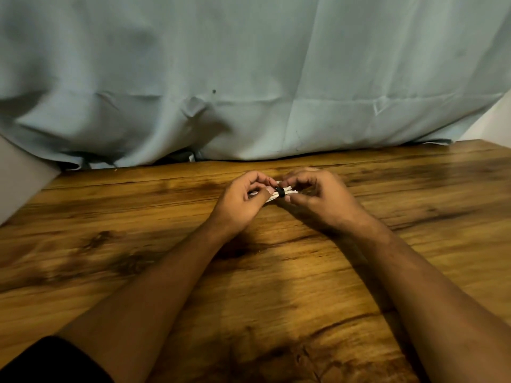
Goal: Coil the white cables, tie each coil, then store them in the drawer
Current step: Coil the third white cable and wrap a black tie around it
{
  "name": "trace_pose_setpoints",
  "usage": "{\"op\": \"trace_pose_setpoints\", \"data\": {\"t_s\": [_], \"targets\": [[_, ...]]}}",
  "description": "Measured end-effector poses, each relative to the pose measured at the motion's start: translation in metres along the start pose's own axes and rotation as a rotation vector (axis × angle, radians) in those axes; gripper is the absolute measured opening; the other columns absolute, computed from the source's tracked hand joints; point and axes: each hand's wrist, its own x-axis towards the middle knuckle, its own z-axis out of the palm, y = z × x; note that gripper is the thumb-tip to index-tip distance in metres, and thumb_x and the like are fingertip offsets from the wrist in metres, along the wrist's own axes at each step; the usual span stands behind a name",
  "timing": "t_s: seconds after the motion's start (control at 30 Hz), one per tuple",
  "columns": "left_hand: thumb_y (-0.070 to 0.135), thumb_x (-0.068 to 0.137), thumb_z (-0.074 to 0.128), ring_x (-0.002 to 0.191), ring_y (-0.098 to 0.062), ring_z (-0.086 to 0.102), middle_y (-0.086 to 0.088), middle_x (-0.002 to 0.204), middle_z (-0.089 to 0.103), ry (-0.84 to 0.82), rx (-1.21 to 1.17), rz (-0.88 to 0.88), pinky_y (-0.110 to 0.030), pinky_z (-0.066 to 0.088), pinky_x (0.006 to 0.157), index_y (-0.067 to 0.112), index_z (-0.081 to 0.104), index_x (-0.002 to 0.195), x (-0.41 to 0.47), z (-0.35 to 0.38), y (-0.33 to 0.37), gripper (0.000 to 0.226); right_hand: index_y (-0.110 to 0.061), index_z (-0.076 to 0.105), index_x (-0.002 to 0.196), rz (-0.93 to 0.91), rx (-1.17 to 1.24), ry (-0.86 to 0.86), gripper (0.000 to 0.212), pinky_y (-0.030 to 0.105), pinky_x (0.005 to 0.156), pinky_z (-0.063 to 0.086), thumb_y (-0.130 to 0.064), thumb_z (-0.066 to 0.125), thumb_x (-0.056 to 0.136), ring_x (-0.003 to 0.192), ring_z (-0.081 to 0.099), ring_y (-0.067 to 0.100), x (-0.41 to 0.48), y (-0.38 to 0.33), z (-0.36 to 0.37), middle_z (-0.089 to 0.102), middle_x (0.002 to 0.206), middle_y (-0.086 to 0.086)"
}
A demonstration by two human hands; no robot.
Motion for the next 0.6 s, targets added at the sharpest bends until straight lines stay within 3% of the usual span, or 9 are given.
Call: {"op": "trace_pose_setpoints", "data": {"t_s": [0.07, 0.13, 0.2, 0.4, 0.53, 0.6], "targets": [[0.012, 0.098, 0.067, 0.065, 0.004, 0.061, 0.004, 0.092, 0.072, 0.039, 0.038, 0.037, -0.015, 0.047, 0.059, 0.014, 0.072, 0.105, 0.002, -0.002, -0.003, 0.01, -0.024, 0.08, 0.107, -0.02, 0.003, 0.001, 0.025, 0.036, 0.094, 0.055, -0.019, 0.081, 0.083, 0.105, 0.067, 0.005, 0.001, 0.0, 0.001, 0.073, 0.109, -0.012], [0.025, 0.091, 0.072, 0.078, -0.008, 0.07, 0.006, 0.096, 0.076, 0.087, 0.075, 0.07, -0.036, 0.058, 0.068, 0.017, 0.075, 0.1, 0.003, -0.001, -0.006, 0.011, -0.024, 0.08, 0.105, -0.022, 0.003, 0.016, 0.025, 0.038, 0.092, 0.056, -0.023, 0.079, 0.081, 0.102, 0.069, 0.009, 0.001, 0.0, 0.002, 0.074, 0.107, -0.009], [0.036, 0.088, 0.073, 0.084, -0.013, 0.071, 0.008, 0.093, 0.076, 0.138, 0.173, 0.1, -0.043, 0.059, 0.075, 0.021, 0.076, 0.094, 0.003, 0.0, -0.005, 0.016, -0.023, 0.079, 0.105, -0.022, -0.005, 0.023, 0.022, 0.036, 0.088, 0.056, -0.022, 0.081, 0.083, 0.099, 0.069, 0.011, 0.0, -0.001, 0.004, 0.074, 0.105, -0.008], [0.033, 0.092, 0.068, 0.09, -0.014, 0.061, 0.021, 0.086, 0.061, 0.26, 0.515, 0.272, -0.046, 0.047, 0.088, 0.029, 0.073, 0.09, 0.001, 0.0, 0.001, 0.006, -0.019, 0.079, 0.102, -0.04, -0.036, 0.005, 0.016, 0.029, 0.078, 0.055, -0.016, 0.081, 0.087, 0.085, 0.068, 0.01, -0.001, -0.005, 0.012, 0.074, 0.096, -0.008], [0.028, 0.095, 0.063, 0.076, -0.016, 0.06, 0.01, 0.083, 0.067, 0.228, 0.565, 0.333, -0.035, 0.044, 0.072, 0.023, 0.07, 0.094, 0.003, 0.0, 0.002, 0.009, -0.015, 0.077, 0.105, -0.064, -0.061, -0.001, 0.019, 0.022, 0.075, 0.051, -0.015, 0.082, 0.086, 0.085, 0.066, 0.011, -0.001, -0.007, 0.012, 0.071, 0.097, -0.004], [0.027, 0.097, 0.061, 0.071, -0.017, 0.058, 0.006, 0.078, 0.066, 0.215, 0.631, 0.352, -0.033, 0.04, 0.064, 0.021, 0.067, 0.095, 0.003, 0.0, 0.002, 0.008, -0.013, 0.078, 0.106, -0.074, -0.103, -0.021, 0.019, 0.029, 0.078, 0.053, -0.017, 0.081, 0.087, 0.087, 0.067, 0.015, -0.001, -0.01, 0.013, 0.07, 0.098, -0.002]]}}
